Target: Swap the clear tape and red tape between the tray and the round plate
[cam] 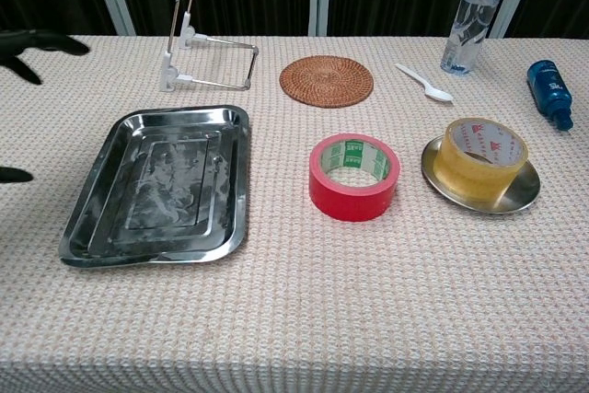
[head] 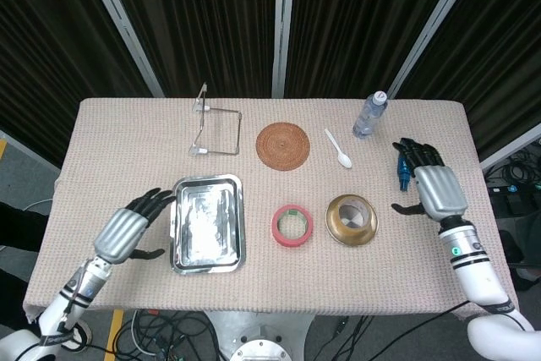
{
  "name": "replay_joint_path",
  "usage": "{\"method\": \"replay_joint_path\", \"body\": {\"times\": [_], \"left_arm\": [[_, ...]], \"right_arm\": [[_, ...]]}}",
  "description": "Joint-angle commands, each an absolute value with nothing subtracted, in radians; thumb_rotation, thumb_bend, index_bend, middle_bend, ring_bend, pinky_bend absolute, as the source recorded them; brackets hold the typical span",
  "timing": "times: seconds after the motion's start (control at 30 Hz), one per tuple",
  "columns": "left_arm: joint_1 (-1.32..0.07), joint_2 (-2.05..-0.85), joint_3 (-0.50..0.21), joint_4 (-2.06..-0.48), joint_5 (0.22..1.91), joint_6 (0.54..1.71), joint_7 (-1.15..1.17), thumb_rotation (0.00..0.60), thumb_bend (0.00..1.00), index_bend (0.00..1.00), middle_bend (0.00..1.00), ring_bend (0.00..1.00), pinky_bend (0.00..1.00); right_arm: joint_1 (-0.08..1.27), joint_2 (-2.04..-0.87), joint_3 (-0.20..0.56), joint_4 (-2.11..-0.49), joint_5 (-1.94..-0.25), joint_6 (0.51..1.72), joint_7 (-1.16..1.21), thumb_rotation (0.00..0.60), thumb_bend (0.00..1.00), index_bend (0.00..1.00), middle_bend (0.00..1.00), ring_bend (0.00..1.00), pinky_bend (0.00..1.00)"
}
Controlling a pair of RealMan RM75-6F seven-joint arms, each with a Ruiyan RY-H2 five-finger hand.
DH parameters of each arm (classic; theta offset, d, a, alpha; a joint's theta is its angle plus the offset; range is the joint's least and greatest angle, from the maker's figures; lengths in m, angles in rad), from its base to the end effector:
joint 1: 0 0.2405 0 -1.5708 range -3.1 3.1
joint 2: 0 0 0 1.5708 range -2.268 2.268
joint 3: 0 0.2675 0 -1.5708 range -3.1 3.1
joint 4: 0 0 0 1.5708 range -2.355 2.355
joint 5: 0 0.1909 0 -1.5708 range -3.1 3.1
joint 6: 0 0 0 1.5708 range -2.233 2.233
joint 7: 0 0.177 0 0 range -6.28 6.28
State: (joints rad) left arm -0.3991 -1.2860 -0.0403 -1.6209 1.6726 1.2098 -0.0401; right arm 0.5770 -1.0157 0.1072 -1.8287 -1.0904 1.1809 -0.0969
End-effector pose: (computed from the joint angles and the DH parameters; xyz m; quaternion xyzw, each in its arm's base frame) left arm -0.2061 0.2766 0.0718 -0.7273 -0.3684 -0.4500 0.3644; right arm -0.2125 -0.3449 0.1713 0.6348 -0.4215 0.3992 0.5099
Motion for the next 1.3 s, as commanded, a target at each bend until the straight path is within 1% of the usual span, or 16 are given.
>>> {"method": "replay_joint_path", "body": {"times": [0.03, 0.17, 0.3, 0.4, 0.6, 0.87, 1.3], "left_arm": [[-0.499, -1.332, -0.091, -1.666, 1.697, 1.120, 0.003, 0.600, 0.06, 0.08, 0.07, 0.03, 0.22], [-0.592, -1.401, -0.133, -1.659, 1.641, 1.004, 0.026, 0.600, 0.06, 0.08, 0.07, 0.03, 0.22], [-0.698, -1.479, -0.170, -1.627, 1.543, 0.846, 0.088, 0.600, 0.05, 0.08, 0.06, 0.02, 0.21], [-0.765, -1.534, -0.189, -1.587, 1.503, 0.773, 0.122, 0.600, 0.04, 0.08, 0.05, 0.01, 0.21], [-0.849, -1.615, -0.192, -1.477, 1.513, 0.736, 0.112, 0.600, 0.04, 0.08, 0.05, 0.00, 0.19], [-0.940, -1.675, -0.202, -1.373, 1.515, 0.701, 0.043, 0.600, 0.04, 0.08, 0.05, 0.00, 0.19], [-1.050, -1.717, -0.185, -1.275, 1.529, 0.657, -0.042, 0.600, 0.04, 0.09, 0.05, 0.00, 0.19]], "right_arm": [[0.537, -0.984, 0.134, -1.800, -1.092, 1.203, -0.041, 0.600, 0.00, 0.00, 0.00, 0.00, 0.00], [0.510, -0.972, 0.149, -1.768, -1.091, 1.199, 0.020, 0.600, 0.00, 0.00, 0.00, 0.00, 0.00], [0.485, -0.969, 0.148, -1.722, -1.082, 1.169, 0.068, 0.600, 0.00, 0.00, 0.00, 0.00, 0.00], [0.466, -0.972, 0.150, -1.688, -1.072, 1.156, 0.099, 0.600, 0.00, 0.00, 0.00, 0.00, 0.00], [0.429, -0.964, 0.161, -1.647, -1.091, 1.159, 0.159, 0.600, 0.00, 0.00, 0.00, 0.00, 0.00], [0.406, -0.959, 0.180, -1.619, -1.109, 1.147, 0.207, 0.600, 0.00, 0.00, 0.00, 0.00, 0.00], [0.387, -0.969, 0.196, -1.579, -1.127, 1.117, 0.237, 0.600, 0.00, 0.00, 0.01, 0.00, 0.00]]}}
